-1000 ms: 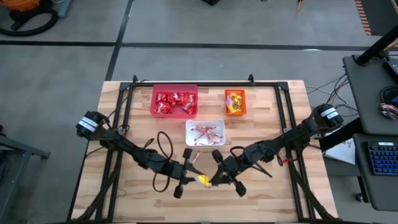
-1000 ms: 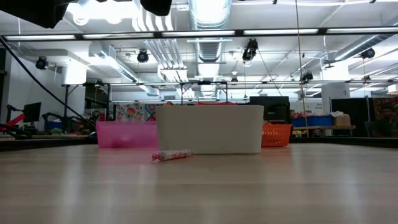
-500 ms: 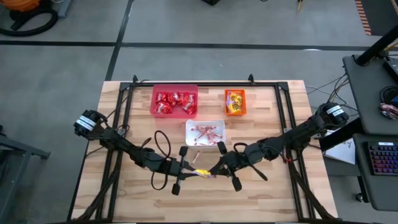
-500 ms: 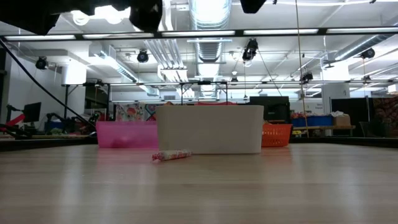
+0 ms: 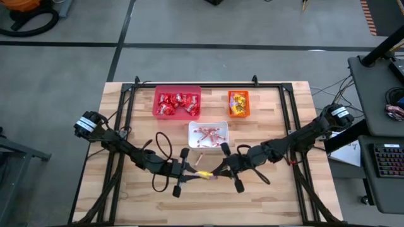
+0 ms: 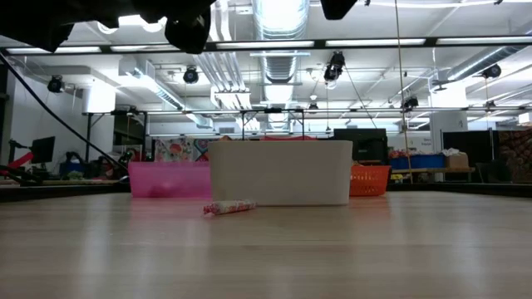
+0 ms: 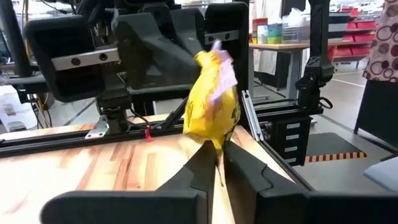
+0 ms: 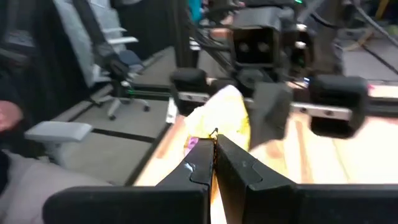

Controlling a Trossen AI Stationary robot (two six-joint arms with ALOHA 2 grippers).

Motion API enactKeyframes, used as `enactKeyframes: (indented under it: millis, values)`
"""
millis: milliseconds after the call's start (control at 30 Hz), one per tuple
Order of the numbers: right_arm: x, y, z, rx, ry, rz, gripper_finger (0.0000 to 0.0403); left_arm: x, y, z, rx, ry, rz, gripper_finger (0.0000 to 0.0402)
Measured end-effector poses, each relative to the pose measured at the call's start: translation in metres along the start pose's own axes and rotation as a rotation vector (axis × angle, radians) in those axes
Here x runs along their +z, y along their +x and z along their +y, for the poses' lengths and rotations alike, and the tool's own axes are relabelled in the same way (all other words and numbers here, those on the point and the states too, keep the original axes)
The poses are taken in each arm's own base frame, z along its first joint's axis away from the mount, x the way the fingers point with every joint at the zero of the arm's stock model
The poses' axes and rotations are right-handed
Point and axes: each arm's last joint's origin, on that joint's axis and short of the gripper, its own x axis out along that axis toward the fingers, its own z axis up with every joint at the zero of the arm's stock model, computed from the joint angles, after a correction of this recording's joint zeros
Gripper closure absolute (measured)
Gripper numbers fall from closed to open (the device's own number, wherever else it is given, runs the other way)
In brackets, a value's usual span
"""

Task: Sort candy
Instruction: Put the yellow candy into the orange bin

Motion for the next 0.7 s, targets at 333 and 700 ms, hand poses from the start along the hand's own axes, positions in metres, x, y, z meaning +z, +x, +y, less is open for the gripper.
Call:
enactKeyframes:
  millis: [333, 700]
  values:
    - [0.007, -0.003, 0.003, 0.084, 0.009, -0.044, 0.0394, -0.004, -0.008, 0.006, 0.013, 0.005, 0.017, 0.0283]
    - [0.005, -0.003, 0.002, 0.055, 0.018, -0.016, 0.0394, 0.005, -0.009, 0.007, -0.057, -0.006, -0.035, 0.0203]
